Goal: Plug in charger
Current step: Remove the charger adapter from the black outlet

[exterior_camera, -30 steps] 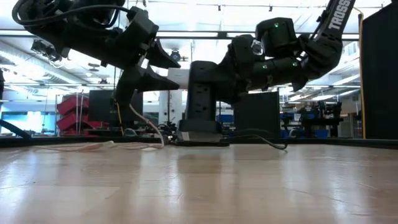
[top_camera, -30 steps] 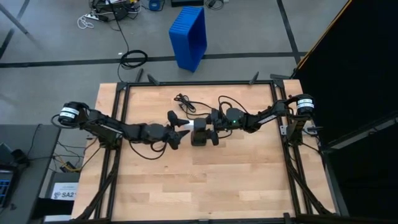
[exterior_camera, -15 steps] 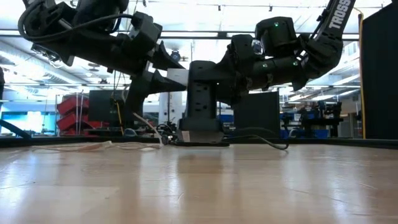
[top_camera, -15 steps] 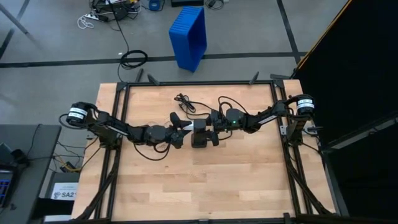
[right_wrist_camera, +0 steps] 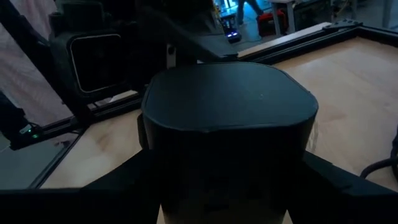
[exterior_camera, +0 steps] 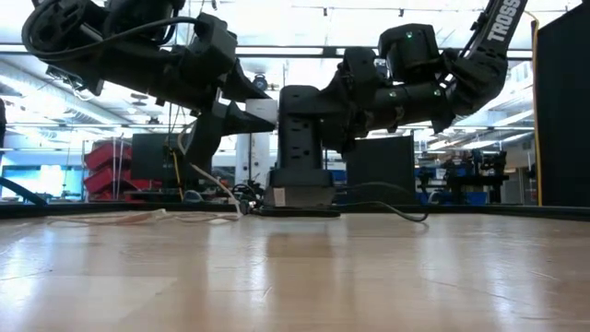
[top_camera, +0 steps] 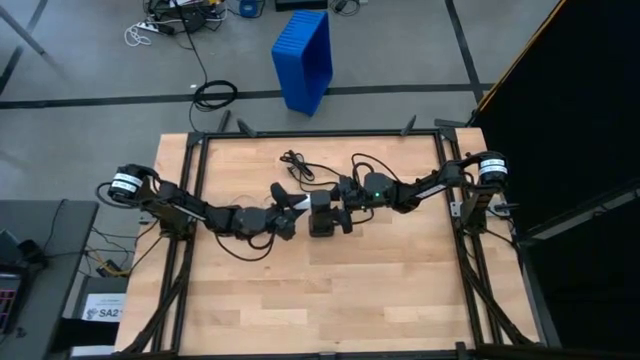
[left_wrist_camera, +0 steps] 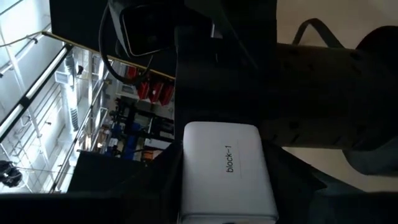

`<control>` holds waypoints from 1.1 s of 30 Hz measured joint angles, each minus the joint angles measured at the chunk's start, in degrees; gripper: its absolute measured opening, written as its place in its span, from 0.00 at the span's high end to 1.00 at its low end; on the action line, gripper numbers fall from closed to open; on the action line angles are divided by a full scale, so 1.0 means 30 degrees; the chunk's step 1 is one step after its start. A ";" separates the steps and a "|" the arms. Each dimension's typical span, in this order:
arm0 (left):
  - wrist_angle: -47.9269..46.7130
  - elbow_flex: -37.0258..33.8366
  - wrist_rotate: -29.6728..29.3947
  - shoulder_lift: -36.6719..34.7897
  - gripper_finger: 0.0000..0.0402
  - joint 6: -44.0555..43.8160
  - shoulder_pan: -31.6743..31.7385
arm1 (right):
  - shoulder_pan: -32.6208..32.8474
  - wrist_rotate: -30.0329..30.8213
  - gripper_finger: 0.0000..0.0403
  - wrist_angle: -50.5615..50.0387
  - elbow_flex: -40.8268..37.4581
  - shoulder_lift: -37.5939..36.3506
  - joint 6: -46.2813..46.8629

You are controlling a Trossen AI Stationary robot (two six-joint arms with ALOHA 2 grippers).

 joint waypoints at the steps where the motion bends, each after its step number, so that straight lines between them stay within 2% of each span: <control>1: -0.0023 -0.0010 0.0010 -0.0009 0.61 0.0010 -0.0015 | -0.0021 -0.0043 0.44 -0.0105 0.0000 -0.0013 0.0000; 8: -0.0146 -0.0039 -0.0066 -0.0029 0.61 0.0133 -0.0021 | -0.0047 -0.0219 0.44 -0.1050 -0.0027 -0.0267 -0.0040; 14: 0.0145 -0.0061 -0.1777 -0.0138 0.61 0.0226 0.0018 | -0.0014 -0.0040 0.44 -0.4302 -0.0160 -0.1710 -0.1037; 23: 0.0246 -0.0162 -0.1380 -0.0517 0.61 0.0253 -0.0138 | 0.0432 0.3503 0.44 -0.9991 -0.0185 -0.5434 -0.3340; 30: 0.0412 -0.0757 -0.0826 -0.0739 0.61 -0.0436 -0.0130 | 0.0858 0.6211 0.44 -1.0247 -0.2974 -1.0001 -0.4188; 33: 0.0378 -0.0870 0.0177 -0.0750 0.61 -0.1319 -0.0094 | 0.0738 0.6890 0.44 -0.8836 -0.4997 -1.1678 -0.3799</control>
